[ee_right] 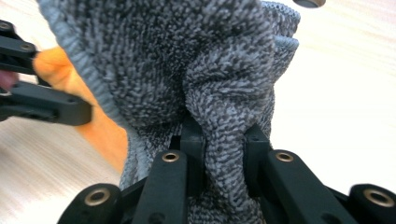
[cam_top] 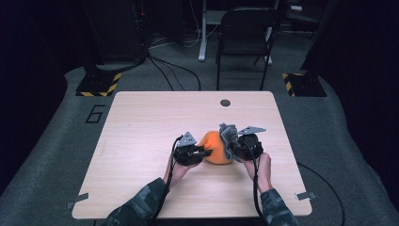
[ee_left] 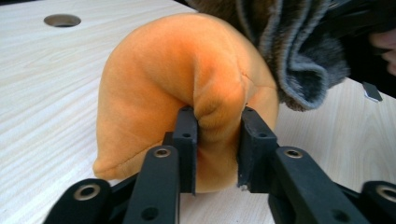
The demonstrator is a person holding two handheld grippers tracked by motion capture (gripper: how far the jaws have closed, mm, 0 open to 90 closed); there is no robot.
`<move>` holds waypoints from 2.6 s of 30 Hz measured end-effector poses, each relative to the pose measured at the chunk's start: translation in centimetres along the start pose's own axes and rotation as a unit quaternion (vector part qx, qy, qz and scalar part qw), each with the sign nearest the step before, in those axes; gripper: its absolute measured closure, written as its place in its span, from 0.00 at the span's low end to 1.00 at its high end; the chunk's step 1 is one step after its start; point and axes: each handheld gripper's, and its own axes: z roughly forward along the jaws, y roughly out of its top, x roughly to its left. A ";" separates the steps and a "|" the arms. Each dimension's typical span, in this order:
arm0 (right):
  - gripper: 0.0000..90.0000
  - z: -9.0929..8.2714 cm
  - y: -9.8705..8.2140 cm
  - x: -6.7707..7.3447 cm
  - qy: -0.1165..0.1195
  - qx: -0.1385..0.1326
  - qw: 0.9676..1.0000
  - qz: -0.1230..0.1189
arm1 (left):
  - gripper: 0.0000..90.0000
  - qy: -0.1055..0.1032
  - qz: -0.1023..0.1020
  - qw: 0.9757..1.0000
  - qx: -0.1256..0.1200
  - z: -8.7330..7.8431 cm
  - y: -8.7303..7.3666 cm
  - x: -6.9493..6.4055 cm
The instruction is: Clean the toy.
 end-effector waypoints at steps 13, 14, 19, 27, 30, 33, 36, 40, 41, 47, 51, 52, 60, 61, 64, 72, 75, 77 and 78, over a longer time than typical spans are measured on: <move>0.85 0.2 -0.2 -1.2 0.002 -0.003 1.000 0.011 | 0.34 0.003 0.048 0.999 -0.004 -0.3 -0.5 1.5; 0.85 0.2 -0.2 -1.2 0.002 -0.002 1.000 0.013 | 0.32 0.010 0.059 0.998 -0.003 -0.2 -0.5 1.4; 0.85 0.4 -0.2 -1.3 0.004 0.000 1.000 0.017 | 0.28 0.012 0.121 0.993 0.011 0.7 -0.6 0.9; 0.85 0.5 -0.5 -1.7 0.006 -0.007 1.000 0.020 | 0.49 0.026 0.136 0.990 0.005 1.7 -1.1 0.8; 0.85 0.3 -0.6 -1.8 0.004 -0.010 1.000 0.023 | 0.63 0.028 0.135 0.990 -0.002 1.6 -1.2 0.7; 0.84 -0.2 -0.7 -2.4 -0.001 -0.017 0.999 0.031 | 0.74 0.031 0.129 0.991 -0.008 1.5 -1.2 0.6; 0.84 -0.6 -1.1 -3.5 -0.008 -0.019 0.999 0.045 | 0.80 0.032 0.121 0.992 -0.017 1.4 -1.2 0.7; 0.84 -0.7 -2.2 -5.2 -0.029 -0.013 0.997 0.067 | 0.84 0.033 0.119 0.992 -0.025 1.4 -1.3 0.7; 0.84 -0.7 -2.4 -5.6 -0.031 -0.012 0.997 0.075 | 0.84 0.031 0.121 0.992 -0.027 1.3 -1.3 0.7; 0.84 -0.3 -3.9 -7.8 -0.052 0.011 0.993 0.106 | 0.87 0.032 0.114 0.992 -0.047 0.9 -1.1 0.8; 0.84 -0.2 -4.4 -8.6 -0.057 0.020 0.991 0.122 | 0.87 0.031 0.102 0.993 -0.054 0.1 -0.2 0.8; 0.84 -0.2 -4.5 -8.9 -0.057 0.018 0.991 0.118 | 0.87 0.032 0.096 0.993 -0.054 -0.2 0.1 0.7; 0.84 -0.3 -4.4 -8.8 -0.053 0.017 0.992 0.116 | 0.87 0.037 0.042 0.998 -0.019 -2.5 2.7 -0.3; 0.84 -0.4 -4.4 -8.6 -0.051 0.015 0.992 0.114 | 0.87 0.038 0.042 0.998 -0.004 -2.6 3.0 -0.3; 0.85 -0.9 -3.9 -8.2 -0.040 0.003 0.993 0.110 | 0.87 0.052 0.025 0.998 0.011 -2.1 3.0 -0.4; 0.85 -3.6 0.1 -2.7 0.035 -0.055 0.996 0.067 | 0.85 0.066 0.032 0.996 0.044 -0.3 2.8 -1.1; 0.85 -3.1 1.1 0.2 0.063 -0.063 0.995 0.036 | 0.85 0.063 0.036 0.996 0.047 -0.2 2.7 -1.2; 0.85 -2.2 1.3 1.9 0.065 -0.060 0.996 0.021 | 0.85 0.063 0.047 0.996 0.048 -0.2 2.7 -1.3; 0.85 -1.6 1.3 2.5 0.060 -0.049 0.997 0.009 | 0.85 0.066 0.052 0.995 0.052 -0.1 2.6 -1.4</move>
